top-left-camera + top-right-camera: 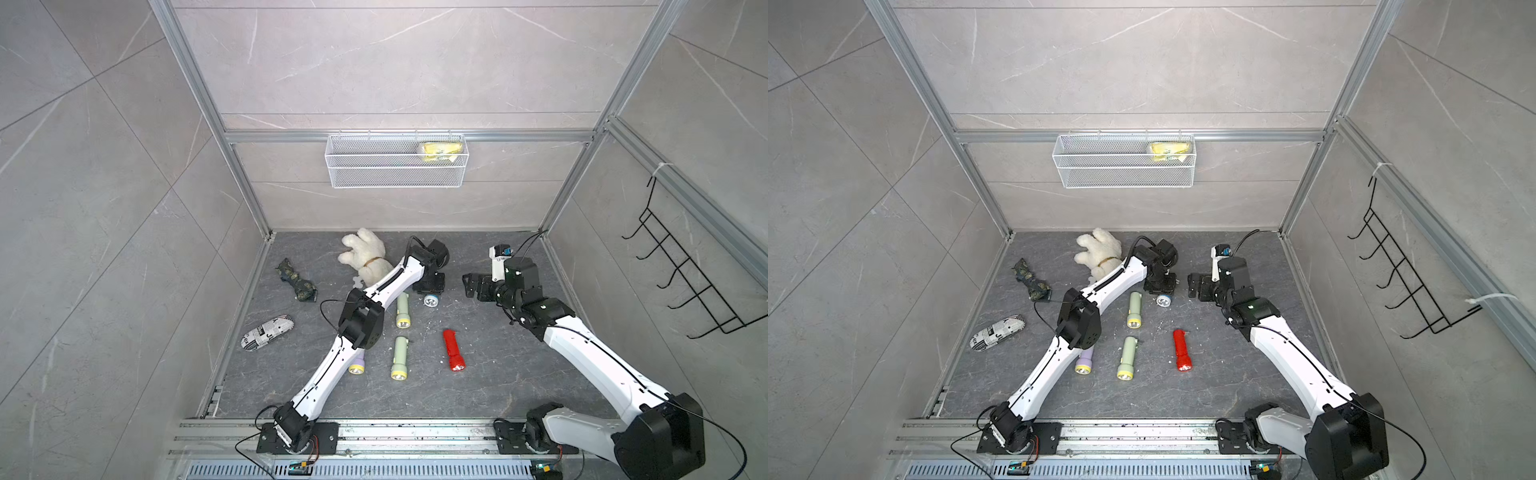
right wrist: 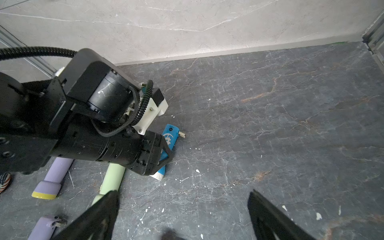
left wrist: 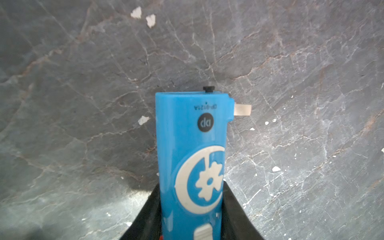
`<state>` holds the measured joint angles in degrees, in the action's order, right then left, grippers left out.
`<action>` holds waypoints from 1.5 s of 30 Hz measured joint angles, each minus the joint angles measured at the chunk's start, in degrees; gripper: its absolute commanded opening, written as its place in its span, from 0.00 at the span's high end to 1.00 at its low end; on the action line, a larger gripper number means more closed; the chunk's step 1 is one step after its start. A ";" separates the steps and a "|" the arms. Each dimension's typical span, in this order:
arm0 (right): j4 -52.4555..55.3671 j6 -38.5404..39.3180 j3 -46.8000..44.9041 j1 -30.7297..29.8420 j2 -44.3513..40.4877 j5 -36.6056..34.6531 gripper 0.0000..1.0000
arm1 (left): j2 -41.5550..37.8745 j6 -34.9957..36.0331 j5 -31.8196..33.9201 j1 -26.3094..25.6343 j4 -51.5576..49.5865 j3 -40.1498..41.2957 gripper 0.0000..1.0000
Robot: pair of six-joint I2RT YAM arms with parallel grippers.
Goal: Close the plug at the bottom of the flashlight
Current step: Pick up the flashlight from the center of the board.
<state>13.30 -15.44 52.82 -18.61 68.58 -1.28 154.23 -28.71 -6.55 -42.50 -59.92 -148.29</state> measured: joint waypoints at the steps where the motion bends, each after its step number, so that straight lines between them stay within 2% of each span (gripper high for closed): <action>1: 0.00 0.00 0.00 0.00 0.13 0.00 0.00 | 0.00 0.00 0.00 0.00 0.04 0.00 0.77; 6: 0.00 0.00 0.00 0.22 0.68 -0.02 0.00 | -1.36 0.00 -0.96 0.00 3.48 2.89 0.88; 8: 0.00 0.00 0.00 0.26 0.79 -0.09 0.00 | -2.99 0.02 -1.31 0.00 6.10 6.08 1.00; 14: 0.02 0.00 1.09 0.61 1.36 -0.28 0.00 | -12.79 0.83 -2.75 0.04 18.12 22.34 1.00; 21: -0.48 0.02 3.67 0.66 2.51 0.24 0.00 | -33.51 4.52 -3.21 0.04 38.64 44.70 1.00; 26: -3.34 0.26 4.20 0.76 3.50 4.66 0.00 | -45.33 8.57 -2.45 0.11 54.21 58.88 1.00; 29: -5.31 0.42 4.44 0.76 4.00 8.55 0.00 | -49.53 10.86 -1.05 0.39 60.65 66.84 1.00; 37: -8.83 1.16 5.33 0.76 5.16 16.46 0.00 | -55.89 13.57 2.60 2.34 65.94 81.94 1.00; 42: -10.43 1.09 5.33 0.76 6.67 20.96 0.00 | -63.73 13.81 3.74 3.98 68.78 89.33 1.00; 45: -11.93 0.66 5.33 0.76 7.91 24.11 0.00 | -69.85 15.45 3.08 4.42 77.07 96.61 1.00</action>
<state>1.37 -14.79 58.15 -17.85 76.49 22.83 84.38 -13.26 -3.46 -38.09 17.15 -51.68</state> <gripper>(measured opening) 0.997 0.392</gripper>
